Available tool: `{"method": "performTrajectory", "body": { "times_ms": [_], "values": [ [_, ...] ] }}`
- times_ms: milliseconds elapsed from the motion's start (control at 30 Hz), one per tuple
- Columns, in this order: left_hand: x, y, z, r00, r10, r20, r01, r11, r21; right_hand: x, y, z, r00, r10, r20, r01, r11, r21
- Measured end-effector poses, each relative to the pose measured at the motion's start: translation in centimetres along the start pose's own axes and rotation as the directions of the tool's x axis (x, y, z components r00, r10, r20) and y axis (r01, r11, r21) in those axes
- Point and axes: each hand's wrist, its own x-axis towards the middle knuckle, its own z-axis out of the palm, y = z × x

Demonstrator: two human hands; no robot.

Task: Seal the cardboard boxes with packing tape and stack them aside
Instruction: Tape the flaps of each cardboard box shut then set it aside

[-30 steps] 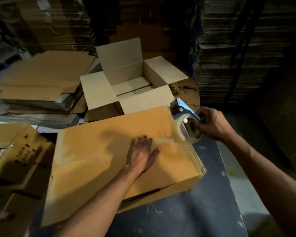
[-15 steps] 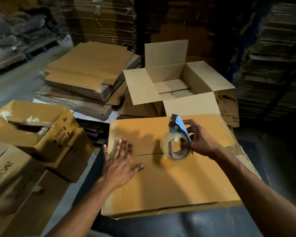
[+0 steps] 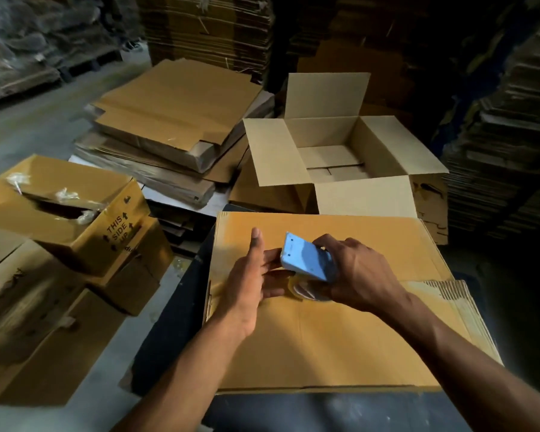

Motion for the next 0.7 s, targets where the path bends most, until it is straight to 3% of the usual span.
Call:
{"method": "performTrajectory", "body": {
  "times_ms": [67,167,333,433,533,633,700],
  "values": [
    [-0.4,-0.1,-0.4,1.0,-0.015,-0.016,0.014,0.999,-0.033,0.3,-0.7,0.4,0.996,-0.08,-0.042,0.074,0.987,-0.14],
    [-1.0,-0.5,-1.4,0.999,-0.038,-0.037,0.032,0.99,-0.134,1.1,-1.5,0.5,0.987,-0.155,-0.049,0.145,0.974,-0.177],
    [-1.3,-0.2,-3.4,0.977,-0.211,-0.029,0.175,0.875,-0.452,2.7,-3.1,-0.2,0.974,-0.226,0.011,0.223,0.968,0.116],
    [-0.5,-0.5,-4.4,0.956,-0.276,-0.098,0.181,0.82,-0.543,3.8,-4.6,-0.6,0.963,-0.27,0.027,0.255,0.935,0.248],
    [0.8,-0.9,-5.4,0.935,-0.248,-0.255,0.105,0.878,-0.468,5.1,-6.0,-1.0,0.954,-0.299,0.02,0.283,0.922,0.264],
    [2.2,-1.7,-7.9,0.876,-0.136,-0.463,0.004,0.962,-0.274,5.7,-6.4,-1.2,0.931,-0.357,0.077,0.338,0.922,0.188],
    [2.9,-2.7,-10.0,0.847,-0.134,-0.515,-0.011,0.963,-0.269,5.9,-5.6,-1.3,0.923,-0.365,0.119,0.353,0.929,0.11]
  ]
}}
